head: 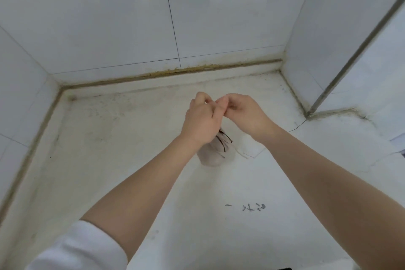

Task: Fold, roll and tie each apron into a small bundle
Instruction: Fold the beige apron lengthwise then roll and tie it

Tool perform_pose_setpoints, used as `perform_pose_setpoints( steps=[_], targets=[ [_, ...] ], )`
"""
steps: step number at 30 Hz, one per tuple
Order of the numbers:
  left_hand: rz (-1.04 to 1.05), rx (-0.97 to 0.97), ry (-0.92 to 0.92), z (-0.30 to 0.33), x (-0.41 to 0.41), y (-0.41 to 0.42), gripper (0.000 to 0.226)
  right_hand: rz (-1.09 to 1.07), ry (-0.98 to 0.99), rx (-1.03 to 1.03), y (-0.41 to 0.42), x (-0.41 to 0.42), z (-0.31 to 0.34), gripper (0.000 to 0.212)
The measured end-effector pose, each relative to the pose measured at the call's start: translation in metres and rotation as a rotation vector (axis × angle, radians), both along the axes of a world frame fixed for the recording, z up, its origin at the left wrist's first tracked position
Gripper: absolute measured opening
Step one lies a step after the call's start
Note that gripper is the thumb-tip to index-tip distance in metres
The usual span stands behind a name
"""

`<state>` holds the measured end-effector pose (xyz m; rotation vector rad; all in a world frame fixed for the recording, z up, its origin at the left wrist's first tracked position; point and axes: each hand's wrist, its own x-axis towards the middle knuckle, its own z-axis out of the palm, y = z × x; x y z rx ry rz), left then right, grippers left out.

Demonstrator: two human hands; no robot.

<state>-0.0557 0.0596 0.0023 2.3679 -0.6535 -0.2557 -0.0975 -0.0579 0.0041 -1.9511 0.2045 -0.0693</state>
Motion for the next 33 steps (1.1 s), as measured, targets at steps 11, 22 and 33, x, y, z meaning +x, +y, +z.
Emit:
perform_pose_setpoints(
  steps=[11,22,33],
  targets=[
    [-0.127,-0.316,0.137,0.011,-0.032,-0.055,0.023,-0.138,0.024,-0.024,-0.068,-0.052,0.028,0.019],
    [-0.241,-0.367,0.620,0.036,-0.097,-0.210,0.048,0.084,-0.145,0.464,-0.237,-0.128,0.101,0.022],
    [-0.169,-0.578,0.128,0.140,-0.139,-0.320,0.044,-0.193,-0.366,0.230,-0.361,-0.183,0.197,0.014]
  ],
)
